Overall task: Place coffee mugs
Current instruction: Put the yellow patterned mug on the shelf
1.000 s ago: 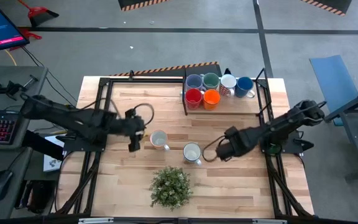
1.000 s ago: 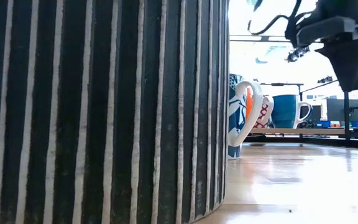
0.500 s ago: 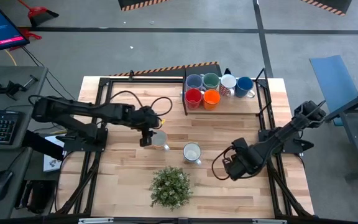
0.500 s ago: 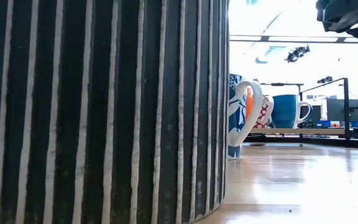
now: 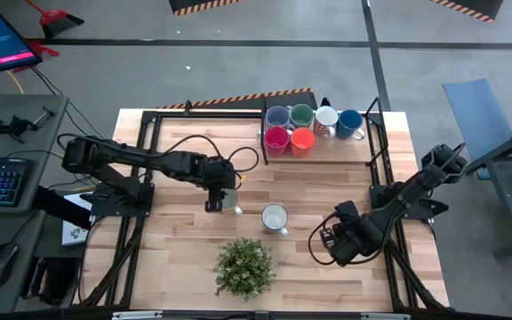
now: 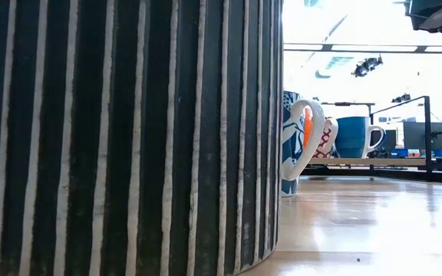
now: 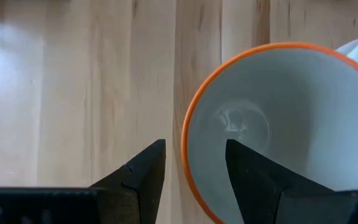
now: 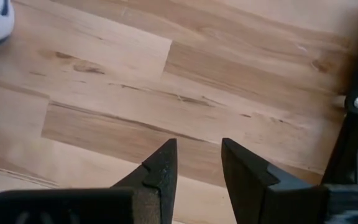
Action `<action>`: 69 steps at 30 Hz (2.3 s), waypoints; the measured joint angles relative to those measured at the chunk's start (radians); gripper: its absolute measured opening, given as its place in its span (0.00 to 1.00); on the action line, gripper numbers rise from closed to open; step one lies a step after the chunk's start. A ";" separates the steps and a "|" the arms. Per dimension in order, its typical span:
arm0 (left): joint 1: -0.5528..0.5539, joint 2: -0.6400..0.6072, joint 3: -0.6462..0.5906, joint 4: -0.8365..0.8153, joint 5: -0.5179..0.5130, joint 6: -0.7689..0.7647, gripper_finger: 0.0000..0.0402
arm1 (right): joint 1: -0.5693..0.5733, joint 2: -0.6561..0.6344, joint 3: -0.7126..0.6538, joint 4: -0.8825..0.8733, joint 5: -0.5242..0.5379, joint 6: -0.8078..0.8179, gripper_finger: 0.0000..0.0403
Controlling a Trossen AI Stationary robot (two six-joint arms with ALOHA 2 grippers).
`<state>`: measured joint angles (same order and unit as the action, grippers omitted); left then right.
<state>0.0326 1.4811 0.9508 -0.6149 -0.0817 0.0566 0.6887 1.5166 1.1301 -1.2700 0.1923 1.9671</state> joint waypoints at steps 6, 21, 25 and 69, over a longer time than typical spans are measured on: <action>0.000 0.005 0.000 0.009 -0.009 0.018 0.39 | 0.000 0.000 0.000 0.004 0.031 0.000 0.26; 0.001 0.116 0.001 0.118 -0.011 0.068 0.39 | 0.000 0.000 0.000 0.056 0.043 0.015 0.26; 0.001 0.151 0.033 0.144 -0.013 0.054 0.39 | 0.000 0.000 0.000 0.080 0.043 0.007 0.26; 0.040 0.286 0.289 0.142 0.001 0.272 0.39 | 0.021 0.000 0.000 0.084 0.044 0.041 0.26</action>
<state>0.0727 1.7667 1.2401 -0.4726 -0.0803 0.3287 0.7101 1.5162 1.1301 -1.1858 0.2364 2.0083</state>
